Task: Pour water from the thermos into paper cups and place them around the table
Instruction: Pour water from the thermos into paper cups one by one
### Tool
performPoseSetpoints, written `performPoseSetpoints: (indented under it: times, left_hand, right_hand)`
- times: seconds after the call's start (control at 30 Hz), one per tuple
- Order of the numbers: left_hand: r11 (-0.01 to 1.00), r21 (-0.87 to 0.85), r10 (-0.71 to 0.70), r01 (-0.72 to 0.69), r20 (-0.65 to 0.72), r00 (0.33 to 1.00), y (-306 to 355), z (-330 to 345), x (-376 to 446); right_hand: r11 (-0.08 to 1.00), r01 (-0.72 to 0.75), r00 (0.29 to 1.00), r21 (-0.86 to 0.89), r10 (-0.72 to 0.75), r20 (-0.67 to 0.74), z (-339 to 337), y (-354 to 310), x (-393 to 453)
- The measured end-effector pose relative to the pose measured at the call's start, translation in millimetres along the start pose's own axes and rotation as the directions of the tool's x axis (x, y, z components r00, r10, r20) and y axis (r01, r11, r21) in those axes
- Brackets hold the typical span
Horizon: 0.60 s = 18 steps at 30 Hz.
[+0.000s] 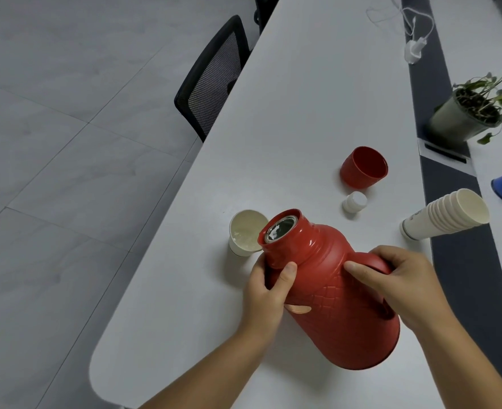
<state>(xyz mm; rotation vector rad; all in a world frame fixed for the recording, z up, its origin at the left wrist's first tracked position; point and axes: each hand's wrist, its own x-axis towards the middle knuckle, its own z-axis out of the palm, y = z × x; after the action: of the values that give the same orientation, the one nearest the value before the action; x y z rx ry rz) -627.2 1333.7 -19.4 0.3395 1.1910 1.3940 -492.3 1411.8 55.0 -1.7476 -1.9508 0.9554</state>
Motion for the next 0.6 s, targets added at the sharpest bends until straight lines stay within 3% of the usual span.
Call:
performPoseSetpoints:
  times: [0.3, 0.6]
  left_hand:
    - [0.996, 0.040, 0.082, -0.083, 0.033, 0.996, 15, 5, 1]
    - [0.955, 0.221, 0.179, -0.200, 0.112, 0.977, 29, 20, 11]
  right_hand:
    - [0.975, -0.129, 0.992, 0.183, 0.129, 0.011, -2, 5, 1]
    - [0.904, -0.091, 0.994, 0.418, 0.107, -0.016, -9, 28, 3]
